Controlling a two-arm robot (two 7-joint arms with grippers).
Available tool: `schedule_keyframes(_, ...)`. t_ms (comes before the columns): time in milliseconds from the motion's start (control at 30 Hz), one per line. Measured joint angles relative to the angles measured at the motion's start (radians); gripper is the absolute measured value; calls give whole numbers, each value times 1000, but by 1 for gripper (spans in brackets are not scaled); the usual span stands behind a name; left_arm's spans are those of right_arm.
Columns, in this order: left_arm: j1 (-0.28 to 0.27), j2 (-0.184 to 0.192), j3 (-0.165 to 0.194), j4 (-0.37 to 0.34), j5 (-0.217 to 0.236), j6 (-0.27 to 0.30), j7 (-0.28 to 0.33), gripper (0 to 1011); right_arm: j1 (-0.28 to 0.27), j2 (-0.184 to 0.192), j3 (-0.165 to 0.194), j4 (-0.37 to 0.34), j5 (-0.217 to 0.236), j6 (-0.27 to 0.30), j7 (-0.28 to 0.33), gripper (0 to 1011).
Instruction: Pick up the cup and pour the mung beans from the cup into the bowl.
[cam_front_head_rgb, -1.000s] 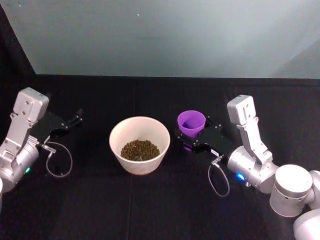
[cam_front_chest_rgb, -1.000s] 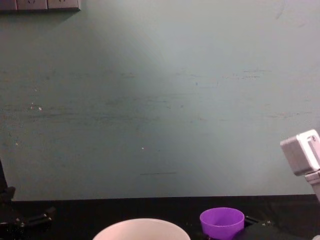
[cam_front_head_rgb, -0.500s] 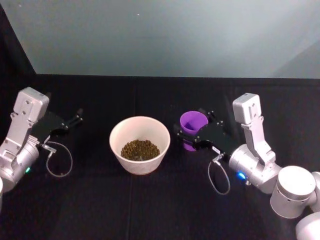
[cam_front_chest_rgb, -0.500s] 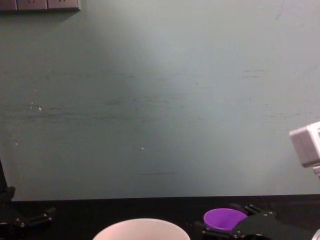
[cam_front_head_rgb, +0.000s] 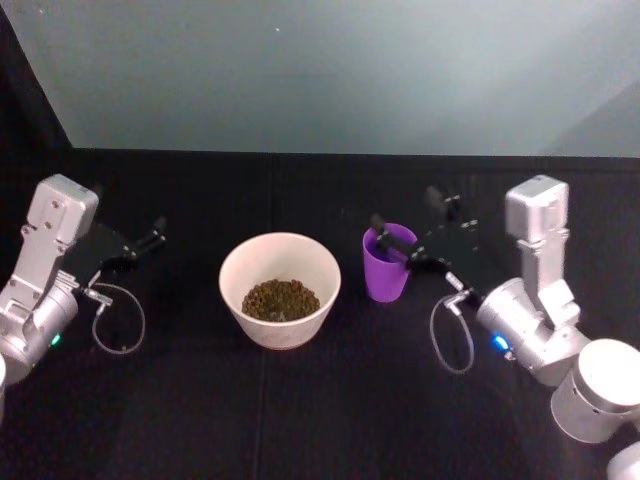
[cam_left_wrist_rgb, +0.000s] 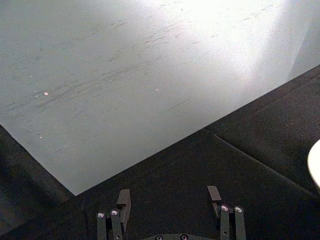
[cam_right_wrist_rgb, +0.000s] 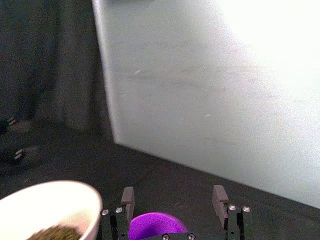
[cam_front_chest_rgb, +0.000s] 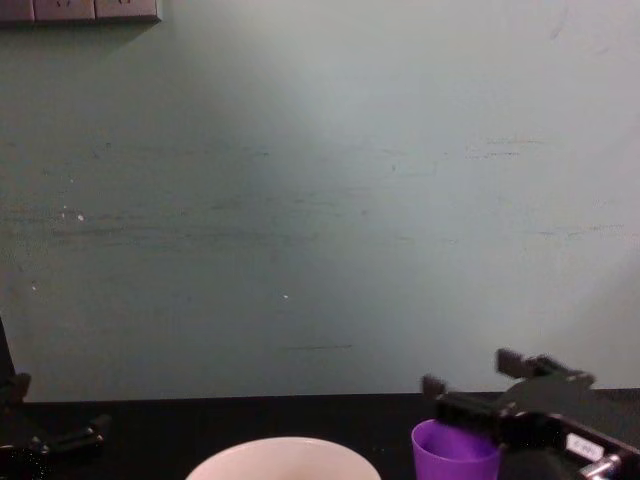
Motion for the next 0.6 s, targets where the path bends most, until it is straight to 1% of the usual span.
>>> schedule_keyframes(67, 0, 0, 0, 0, 0, 0, 0, 1000, -8, -3, 11, -4, 7, -14, -19, 1000)
schedule_keyframes(100, 0, 0, 0, 0, 0, 0, 0, 1000, -15, -6, 23, -7, 11, -27, -37, 1000)
schedule_keyframes(200, 0, 0, 0, 0, 0, 0, 0, 1000, -24, -6, 44, -9, 17, -38, -62, 1000)
schedule_keyframes(400, 0, 0, 0, 0, 0, 0, 0, 1000, -23, 8, 72, 7, 34, -36, -68, 1000)
schedule_keyframes(533, 0, 0, 0, 0, 0, 0, 0, 1000, -15, 19, 78, 30, 37, -23, -64, 1000)
schedule_keyframes(600, 0, 0, 0, 0, 0, 0, 0, 1000, -11, 22, 79, 43, 29, -14, -68, 1000)
